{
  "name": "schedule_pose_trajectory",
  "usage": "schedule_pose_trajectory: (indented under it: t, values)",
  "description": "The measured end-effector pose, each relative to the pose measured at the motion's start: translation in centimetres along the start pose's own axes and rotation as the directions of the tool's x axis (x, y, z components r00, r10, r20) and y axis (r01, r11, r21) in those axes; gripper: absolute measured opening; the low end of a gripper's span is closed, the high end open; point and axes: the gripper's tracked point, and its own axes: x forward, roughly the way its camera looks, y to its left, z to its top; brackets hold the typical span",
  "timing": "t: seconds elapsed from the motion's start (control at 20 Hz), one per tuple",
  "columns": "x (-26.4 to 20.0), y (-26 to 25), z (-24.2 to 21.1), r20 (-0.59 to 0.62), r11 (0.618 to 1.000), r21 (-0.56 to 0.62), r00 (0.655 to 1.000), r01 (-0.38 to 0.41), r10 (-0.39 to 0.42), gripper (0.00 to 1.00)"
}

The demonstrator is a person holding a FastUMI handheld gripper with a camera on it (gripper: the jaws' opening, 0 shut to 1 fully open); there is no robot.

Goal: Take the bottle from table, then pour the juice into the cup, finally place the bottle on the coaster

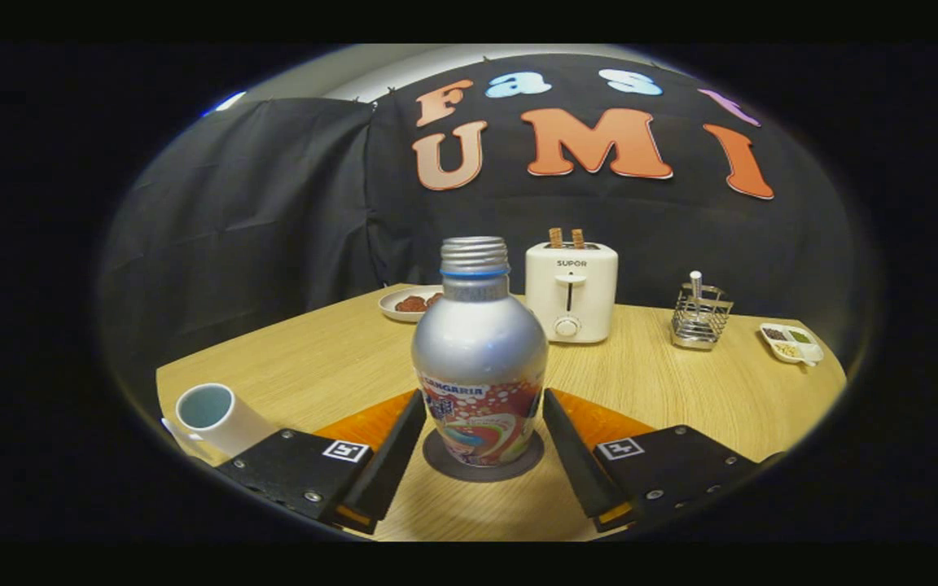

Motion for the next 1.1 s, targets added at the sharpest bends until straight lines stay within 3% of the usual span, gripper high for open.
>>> schedule_pose_trajectory:
  t: [0.25, 0.55, 1.1]
  values:
    - [-2.8, 0.1, 2.3, 0.049, 1.0, -0.018, 0.999, -0.018, 0.018, 0.97]
    - [-8.6, -0.6, 8.2, 0.202, 1.0, -0.003, 0.979, -0.029, 0.029, 0.97]
    - [-21.7, -5.8, 19.7, 0.49, 0.984, 0.06, 0.854, 0.167, -0.175, 0.97]
